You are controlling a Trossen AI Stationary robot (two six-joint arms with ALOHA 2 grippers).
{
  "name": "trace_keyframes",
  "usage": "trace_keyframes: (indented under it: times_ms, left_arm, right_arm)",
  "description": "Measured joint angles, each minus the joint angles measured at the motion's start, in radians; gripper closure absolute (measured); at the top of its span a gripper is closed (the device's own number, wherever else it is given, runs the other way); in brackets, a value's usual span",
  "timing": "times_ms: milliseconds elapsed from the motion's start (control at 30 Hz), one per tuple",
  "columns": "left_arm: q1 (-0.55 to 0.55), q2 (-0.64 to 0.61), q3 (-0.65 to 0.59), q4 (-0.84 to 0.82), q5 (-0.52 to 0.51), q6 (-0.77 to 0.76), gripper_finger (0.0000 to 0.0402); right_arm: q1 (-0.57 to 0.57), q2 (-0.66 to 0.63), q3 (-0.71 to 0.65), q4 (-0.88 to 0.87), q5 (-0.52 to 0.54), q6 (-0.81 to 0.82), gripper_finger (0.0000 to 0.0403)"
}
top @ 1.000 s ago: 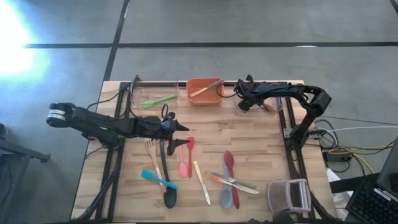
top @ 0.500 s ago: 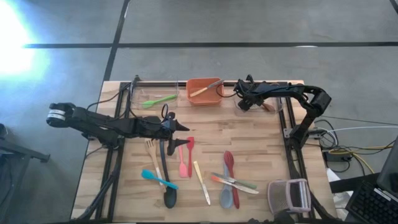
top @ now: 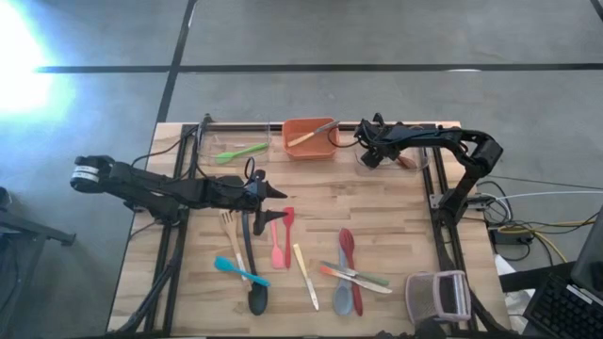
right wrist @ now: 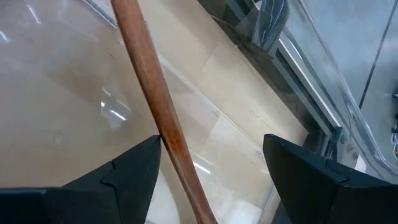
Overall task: Pick & Place Kitchen Items
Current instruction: Put the wooden serving spoon into the right transparent bin, then put the green knife into the orange bin
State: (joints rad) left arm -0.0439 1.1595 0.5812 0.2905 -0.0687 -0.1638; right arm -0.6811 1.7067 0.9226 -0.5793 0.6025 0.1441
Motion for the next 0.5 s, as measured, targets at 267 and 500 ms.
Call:
trace_keyframes:
  times_ms: [267, 500]
  left_arm:
    - [0.0, 0.0, 0.0, 0.0, 0.0, 0.005, 0.0133]
    - [0.0, 0.0, 0.0, 0.0, 0.0, 0.004, 0.0133]
  right_arm:
    - [0.0, -0.03, 0.0, -0.001, -0.021, -0.088, 0.0169]
    - [-0.006, -0.066, 0.001, 0.0, -0.061, -0.172, 0.0166]
